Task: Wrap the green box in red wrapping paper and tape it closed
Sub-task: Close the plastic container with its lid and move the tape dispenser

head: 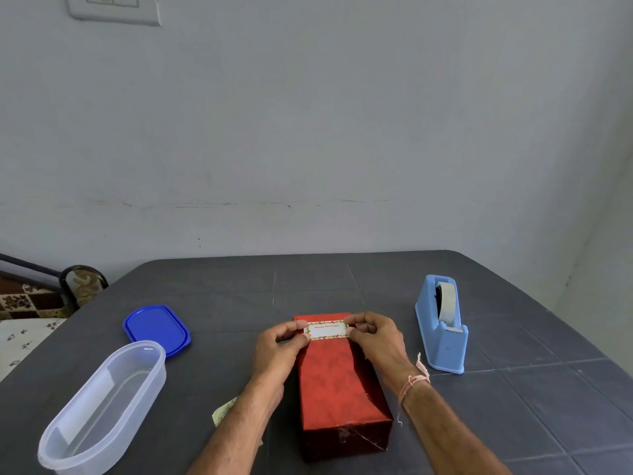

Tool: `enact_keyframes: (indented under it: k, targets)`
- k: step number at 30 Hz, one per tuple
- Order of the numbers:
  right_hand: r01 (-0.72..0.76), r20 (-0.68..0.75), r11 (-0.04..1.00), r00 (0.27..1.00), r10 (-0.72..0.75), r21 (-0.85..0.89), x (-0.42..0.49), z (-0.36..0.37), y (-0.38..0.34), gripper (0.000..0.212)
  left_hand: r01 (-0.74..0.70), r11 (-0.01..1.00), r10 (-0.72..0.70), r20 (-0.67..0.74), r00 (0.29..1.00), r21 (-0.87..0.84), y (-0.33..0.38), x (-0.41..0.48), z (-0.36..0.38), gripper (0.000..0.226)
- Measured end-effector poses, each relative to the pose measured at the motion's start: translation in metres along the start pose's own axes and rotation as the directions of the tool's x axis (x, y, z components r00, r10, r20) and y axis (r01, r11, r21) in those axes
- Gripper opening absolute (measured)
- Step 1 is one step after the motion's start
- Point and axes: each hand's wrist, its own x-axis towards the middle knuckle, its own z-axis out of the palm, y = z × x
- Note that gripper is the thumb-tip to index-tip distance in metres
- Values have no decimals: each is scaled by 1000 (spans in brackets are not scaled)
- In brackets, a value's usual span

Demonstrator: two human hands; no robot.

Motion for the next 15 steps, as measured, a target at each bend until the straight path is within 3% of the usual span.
enact_keyframes:
  k: [4, 7, 9, 12, 15]
  targets:
    - [-13, -29, 997, 1000, 11, -75, -5, -2, -10, 15, -5, 1000, 5, 35, 999, -9, 6, -6, -6, 26]
    - [100, -115, 934, 982, -147, -344, -16, 6, -27, 30, -57, 998, 57, 19, 998, 17, 18, -14, -26, 36]
    - [230, -112, 901, 951, -289, -369, -28, 23, -48, 35, -116, 991, 116, 2, 993, 63, 31, -20, -52, 38]
    - [364, 28, 897, 929, -369, -249, -34, 66, -79, 35, -221, 958, 236, -68, 969, 181, 48, -24, -113, 36]
    - [339, 234, 921, 927, -292, -193, -31, 115, -105, 41, -137, 894, 249, -218, 944, 427, 50, -22, -186, 43]
